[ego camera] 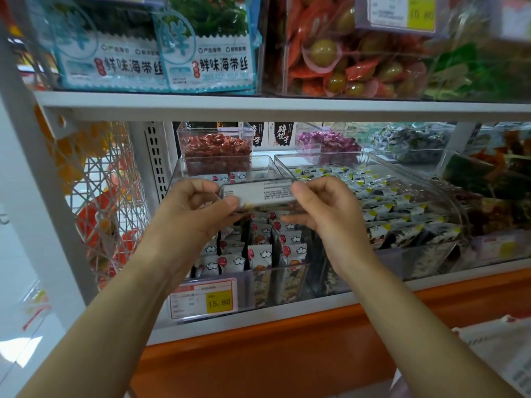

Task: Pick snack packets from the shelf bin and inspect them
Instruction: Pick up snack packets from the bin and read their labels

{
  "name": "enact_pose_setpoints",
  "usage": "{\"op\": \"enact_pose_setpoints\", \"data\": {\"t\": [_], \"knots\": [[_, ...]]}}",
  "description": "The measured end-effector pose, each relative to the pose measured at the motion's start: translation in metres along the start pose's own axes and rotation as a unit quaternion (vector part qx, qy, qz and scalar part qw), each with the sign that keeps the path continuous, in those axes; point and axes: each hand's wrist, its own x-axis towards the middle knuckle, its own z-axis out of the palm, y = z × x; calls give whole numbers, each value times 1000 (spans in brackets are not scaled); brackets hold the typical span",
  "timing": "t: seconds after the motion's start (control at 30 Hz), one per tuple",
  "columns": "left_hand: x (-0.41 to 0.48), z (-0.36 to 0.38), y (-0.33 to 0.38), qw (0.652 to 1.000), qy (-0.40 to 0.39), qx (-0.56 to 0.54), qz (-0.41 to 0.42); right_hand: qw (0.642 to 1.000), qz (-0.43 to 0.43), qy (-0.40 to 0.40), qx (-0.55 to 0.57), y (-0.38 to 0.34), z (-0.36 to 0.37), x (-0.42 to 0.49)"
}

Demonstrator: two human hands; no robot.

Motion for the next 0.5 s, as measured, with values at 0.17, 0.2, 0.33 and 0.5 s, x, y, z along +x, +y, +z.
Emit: {"op": "enact_pose_setpoints", "data": {"t": [0.17,0.2,0.33,0.5], "knots": [[-2,3,0,993,-26,102,51,998,-22,-4,-67,0,-1,0],[-3,4,1,992,-32,110,58,997,-25,2,-71,-1,0,0],[-6,7,3,984,-51,154,75,997,-35,30,-68,-3,-1,0],[-9,13,1,969,-58,222,88,993,-46,50,-95,0,-1,2]]}}
